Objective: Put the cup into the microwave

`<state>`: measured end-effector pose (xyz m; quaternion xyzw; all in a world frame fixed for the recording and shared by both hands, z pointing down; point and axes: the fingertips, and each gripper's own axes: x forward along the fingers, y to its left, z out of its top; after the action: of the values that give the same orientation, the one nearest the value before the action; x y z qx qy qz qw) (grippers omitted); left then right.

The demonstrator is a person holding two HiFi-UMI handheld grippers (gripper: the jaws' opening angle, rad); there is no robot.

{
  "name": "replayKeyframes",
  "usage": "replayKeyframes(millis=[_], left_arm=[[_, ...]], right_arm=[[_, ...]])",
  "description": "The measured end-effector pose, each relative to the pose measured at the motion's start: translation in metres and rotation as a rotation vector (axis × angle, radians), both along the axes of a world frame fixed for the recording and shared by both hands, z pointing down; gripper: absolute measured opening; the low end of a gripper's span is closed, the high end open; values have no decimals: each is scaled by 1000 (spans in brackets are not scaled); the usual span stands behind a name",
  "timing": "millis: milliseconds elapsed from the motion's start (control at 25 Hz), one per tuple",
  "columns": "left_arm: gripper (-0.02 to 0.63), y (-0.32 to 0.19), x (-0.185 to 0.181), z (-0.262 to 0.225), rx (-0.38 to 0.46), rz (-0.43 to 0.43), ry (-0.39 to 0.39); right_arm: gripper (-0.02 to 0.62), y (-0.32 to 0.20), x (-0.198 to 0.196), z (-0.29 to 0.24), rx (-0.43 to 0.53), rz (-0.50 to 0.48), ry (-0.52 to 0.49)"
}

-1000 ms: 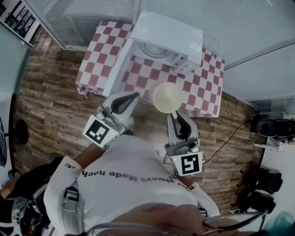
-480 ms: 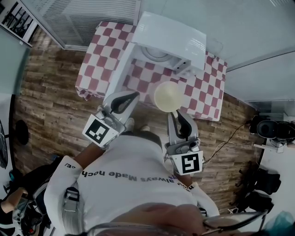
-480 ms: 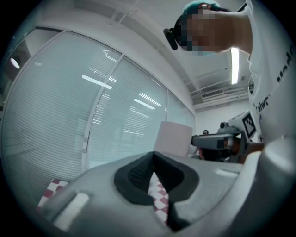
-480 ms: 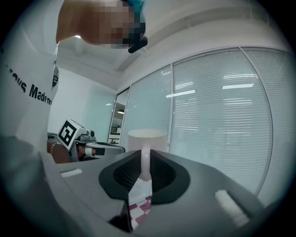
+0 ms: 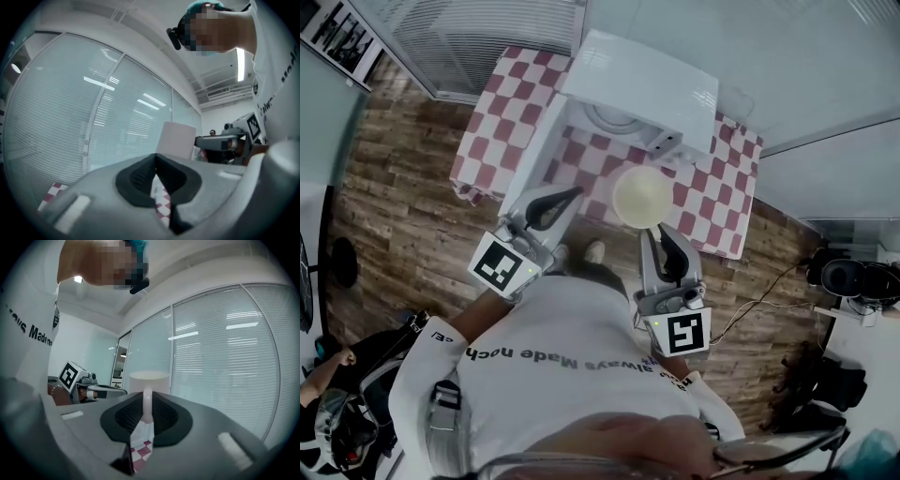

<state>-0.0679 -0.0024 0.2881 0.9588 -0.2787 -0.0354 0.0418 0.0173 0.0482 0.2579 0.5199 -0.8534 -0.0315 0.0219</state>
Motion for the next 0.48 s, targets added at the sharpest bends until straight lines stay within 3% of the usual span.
replayKeyframes(millis=[200, 480], left_arm=[[3, -10, 36, -7, 37, -8, 0], [3, -22, 92, -4, 16, -13, 3]], right_arm=[[41, -10, 37, -5, 9, -10, 7], [41, -21, 90, -1, 10, -22, 6]])
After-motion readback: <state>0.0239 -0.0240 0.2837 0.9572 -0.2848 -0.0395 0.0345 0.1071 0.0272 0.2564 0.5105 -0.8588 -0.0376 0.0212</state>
